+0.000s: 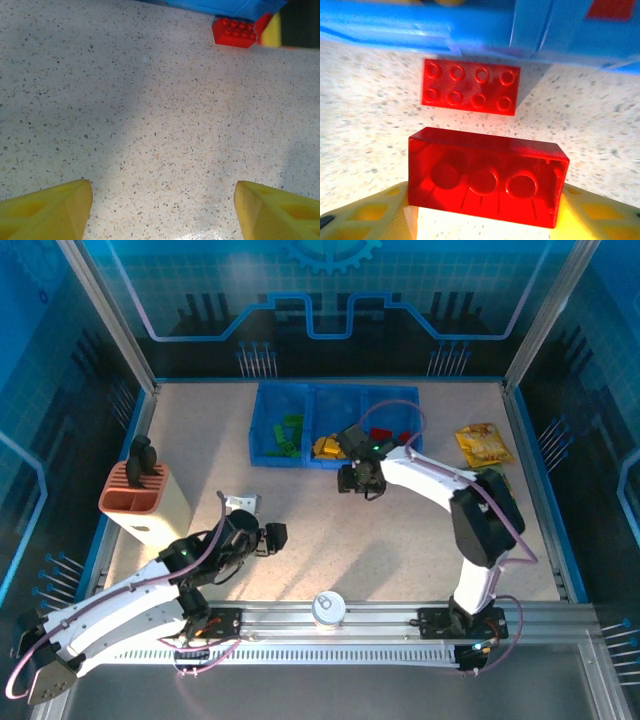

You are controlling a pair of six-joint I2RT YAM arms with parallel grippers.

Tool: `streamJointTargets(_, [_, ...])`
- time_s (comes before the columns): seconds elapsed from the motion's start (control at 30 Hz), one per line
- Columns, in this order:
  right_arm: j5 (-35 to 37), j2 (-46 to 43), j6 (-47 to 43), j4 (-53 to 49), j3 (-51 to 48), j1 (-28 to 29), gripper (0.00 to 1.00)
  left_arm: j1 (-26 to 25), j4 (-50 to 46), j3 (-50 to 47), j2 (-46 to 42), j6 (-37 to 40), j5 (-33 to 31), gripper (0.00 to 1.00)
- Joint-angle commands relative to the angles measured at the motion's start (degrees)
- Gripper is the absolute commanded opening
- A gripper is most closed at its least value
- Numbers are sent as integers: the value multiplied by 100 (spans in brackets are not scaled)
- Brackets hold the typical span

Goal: Sort the legos into containers by color
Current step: Pick up the lego from the center of the table, then place the lego in the container.

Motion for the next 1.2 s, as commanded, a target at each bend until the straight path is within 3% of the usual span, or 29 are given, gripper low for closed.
streamJointTargets(0.0, [273,-593,-175,-336,79,-96,62,-46,26,-109,0,-72,-114,76])
streamJointTargets(0.23, [23,-718,-557,-525,412,-1004,63,-43,63,-191,-20,-188,-27,75])
streamJointTargets(0.5, [-463,418,-875,-675,1176,-1873,64,-93,-47,-275,-171,-304,25,75])
streamJointTargets(0.9, [-330,1556,-1019,-1036,2335,-2082,72,-147,-234,-293,-496,-302,10,75])
streamJointTargets(1.17, [-126,1298,-911,-1088,2370,-1947,83,-172,-380,-430,-736,-388,-26,75])
